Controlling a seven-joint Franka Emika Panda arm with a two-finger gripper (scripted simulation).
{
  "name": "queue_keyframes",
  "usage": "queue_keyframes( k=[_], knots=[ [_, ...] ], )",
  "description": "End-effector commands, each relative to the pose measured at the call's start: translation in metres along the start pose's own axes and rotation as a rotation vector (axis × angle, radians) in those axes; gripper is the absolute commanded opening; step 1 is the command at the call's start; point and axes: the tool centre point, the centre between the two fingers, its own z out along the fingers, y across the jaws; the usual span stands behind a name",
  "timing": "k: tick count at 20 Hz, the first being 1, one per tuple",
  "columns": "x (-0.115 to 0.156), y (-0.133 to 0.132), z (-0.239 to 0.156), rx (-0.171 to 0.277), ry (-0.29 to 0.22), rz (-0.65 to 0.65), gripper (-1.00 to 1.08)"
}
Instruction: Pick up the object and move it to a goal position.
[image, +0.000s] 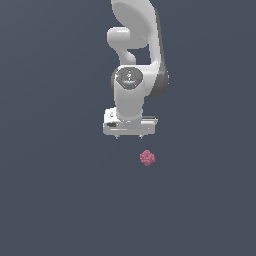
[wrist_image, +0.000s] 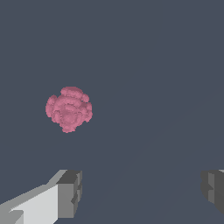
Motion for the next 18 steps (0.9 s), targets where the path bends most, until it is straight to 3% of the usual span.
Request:
queue_keyframes(
  k=[1,9,18],
  knots=[
    [0.0,0.0,0.0,0.0,0.0,0.0,1.0],
    [0.0064,-0.0001,0.0029,-0.025,0.004,-0.047,1.0],
    [0.0073,-0.0018,0.0039,-0.024,0.006,-0.027,1.0]
  ],
)
